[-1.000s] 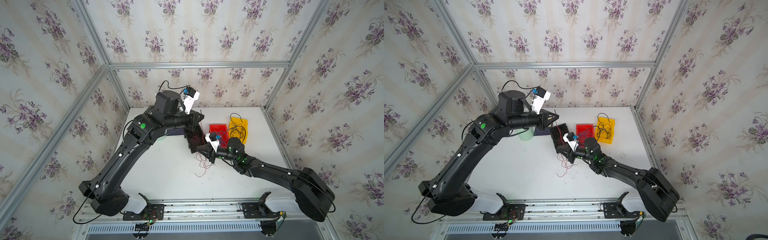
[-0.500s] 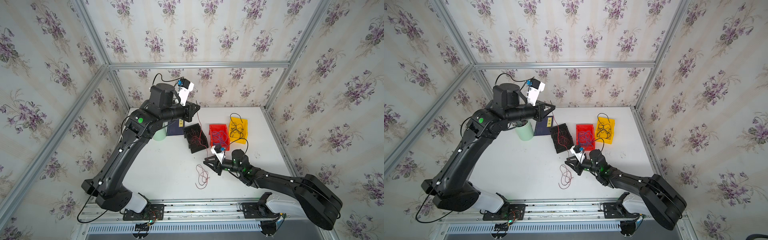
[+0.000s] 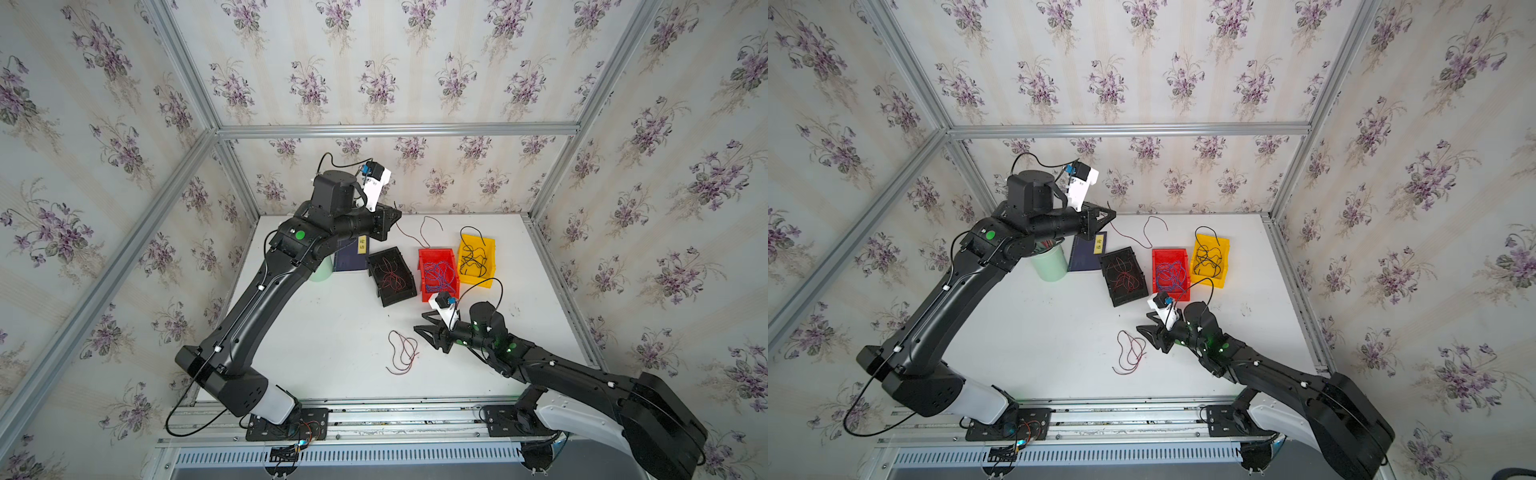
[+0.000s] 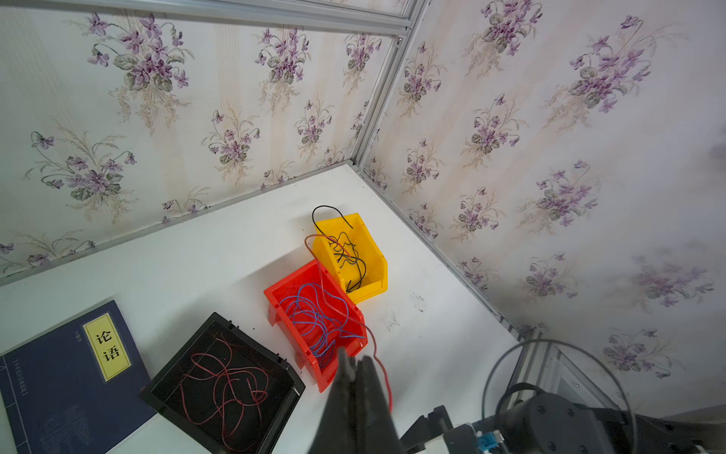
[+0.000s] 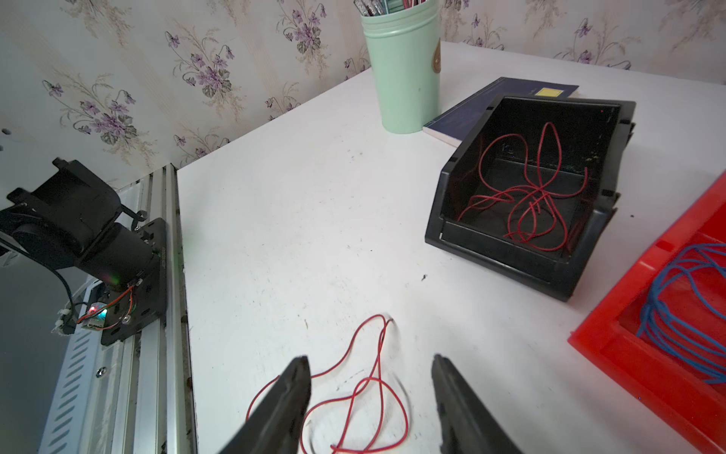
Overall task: Untangle and sort cables by color
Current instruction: Untie the cable.
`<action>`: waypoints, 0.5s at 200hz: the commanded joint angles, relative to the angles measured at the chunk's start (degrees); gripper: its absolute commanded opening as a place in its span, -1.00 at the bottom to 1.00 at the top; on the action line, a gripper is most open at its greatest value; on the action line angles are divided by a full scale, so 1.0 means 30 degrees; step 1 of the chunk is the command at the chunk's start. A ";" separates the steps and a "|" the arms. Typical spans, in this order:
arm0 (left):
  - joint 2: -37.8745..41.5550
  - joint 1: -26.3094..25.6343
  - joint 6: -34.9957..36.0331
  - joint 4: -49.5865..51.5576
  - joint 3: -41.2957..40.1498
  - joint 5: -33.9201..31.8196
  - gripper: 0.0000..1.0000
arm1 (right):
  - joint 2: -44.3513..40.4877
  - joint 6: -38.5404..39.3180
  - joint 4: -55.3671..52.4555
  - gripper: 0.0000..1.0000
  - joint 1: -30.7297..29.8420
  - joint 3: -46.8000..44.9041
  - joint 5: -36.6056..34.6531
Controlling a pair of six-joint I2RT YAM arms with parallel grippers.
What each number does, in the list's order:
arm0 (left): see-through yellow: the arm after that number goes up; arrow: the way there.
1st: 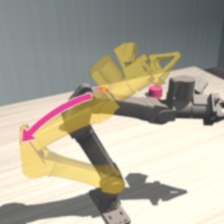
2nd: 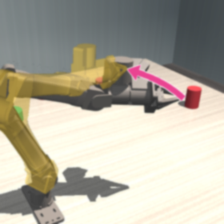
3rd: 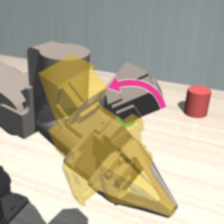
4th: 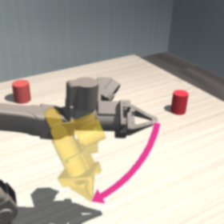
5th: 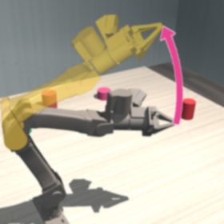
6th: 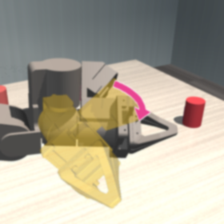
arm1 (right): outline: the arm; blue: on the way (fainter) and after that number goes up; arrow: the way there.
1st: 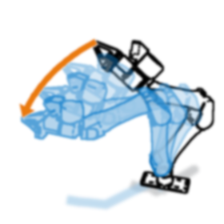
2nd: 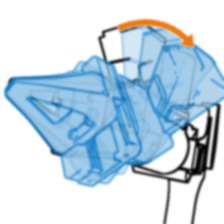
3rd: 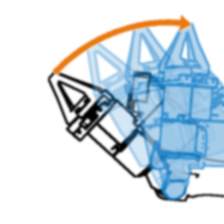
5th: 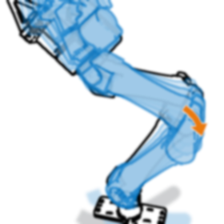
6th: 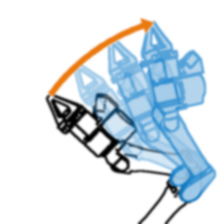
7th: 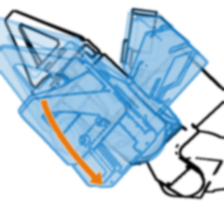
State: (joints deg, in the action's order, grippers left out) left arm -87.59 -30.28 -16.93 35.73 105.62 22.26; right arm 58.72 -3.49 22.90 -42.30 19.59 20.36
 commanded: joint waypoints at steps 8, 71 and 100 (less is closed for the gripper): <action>-0.0343 0.0271 0.0422 -0.1896 -0.0714 0.0049 -1.00 | -0.1650 -0.0420 -0.1631 0.15 0.0010 0.0284 -0.0939; -0.1209 0.1165 0.0364 -0.3428 -0.2548 0.0634 -1.00 | -0.2080 -0.0110 -0.3952 0.20 0.0002 0.2944 -0.0840; -0.1688 0.1593 0.0571 -0.3551 -0.3089 0.0704 -1.00 | -0.2033 -0.0115 -0.4395 0.20 0.0021 0.3789 -0.1131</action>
State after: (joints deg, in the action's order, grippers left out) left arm -91.74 -26.22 -16.51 27.92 97.14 23.42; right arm 52.53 -4.01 11.86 -42.22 29.21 17.61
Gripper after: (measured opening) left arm 0.059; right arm 0.600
